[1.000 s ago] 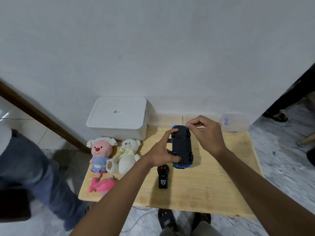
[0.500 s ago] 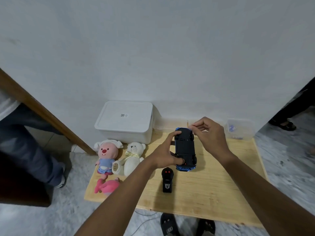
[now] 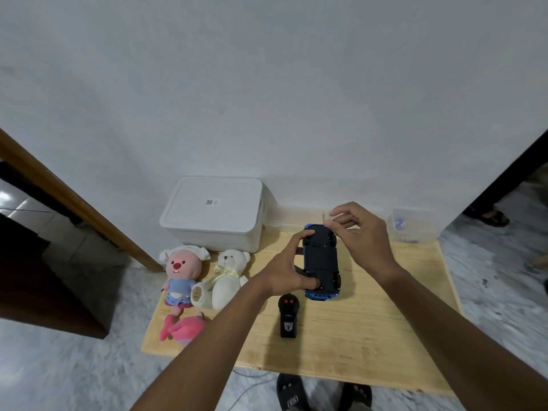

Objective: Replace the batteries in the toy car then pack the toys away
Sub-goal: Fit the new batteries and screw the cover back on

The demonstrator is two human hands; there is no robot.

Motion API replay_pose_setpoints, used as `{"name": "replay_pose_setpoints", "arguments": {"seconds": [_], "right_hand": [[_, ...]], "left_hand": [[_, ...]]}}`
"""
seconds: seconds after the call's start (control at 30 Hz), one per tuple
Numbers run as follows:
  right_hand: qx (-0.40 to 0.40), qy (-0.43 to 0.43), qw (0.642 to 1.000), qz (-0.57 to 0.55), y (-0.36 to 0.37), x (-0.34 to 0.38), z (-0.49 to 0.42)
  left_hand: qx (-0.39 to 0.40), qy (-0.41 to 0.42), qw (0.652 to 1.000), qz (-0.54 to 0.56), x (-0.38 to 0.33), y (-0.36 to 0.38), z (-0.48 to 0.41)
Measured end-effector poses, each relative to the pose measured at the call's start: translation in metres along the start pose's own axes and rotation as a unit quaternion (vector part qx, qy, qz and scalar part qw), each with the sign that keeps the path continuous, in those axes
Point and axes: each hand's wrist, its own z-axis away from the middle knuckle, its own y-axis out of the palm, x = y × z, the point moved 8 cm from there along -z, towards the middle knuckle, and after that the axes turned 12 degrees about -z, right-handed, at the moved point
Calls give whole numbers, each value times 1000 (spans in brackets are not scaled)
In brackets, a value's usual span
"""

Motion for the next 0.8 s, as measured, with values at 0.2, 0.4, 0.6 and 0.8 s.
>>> {"name": "replay_pose_setpoints", "arguments": {"seconds": [0.2, 0.4, 0.6, 0.8], "right_hand": [[39, -49, 997, 52, 4, 2, 4], [-7, 14, 1000, 11, -6, -7, -4], [33, -59, 994, 84, -4, -2, -1], [1, 1, 999, 38, -10, -6, -11]], "left_hand": [[5, 6, 1000, 5, -3, -1, -8], [10, 3, 1000, 0, -4, 0, -13], [15, 0, 1000, -1, -6, 2, -18], [14, -2, 1000, 3, -6, 6, -21]]}}
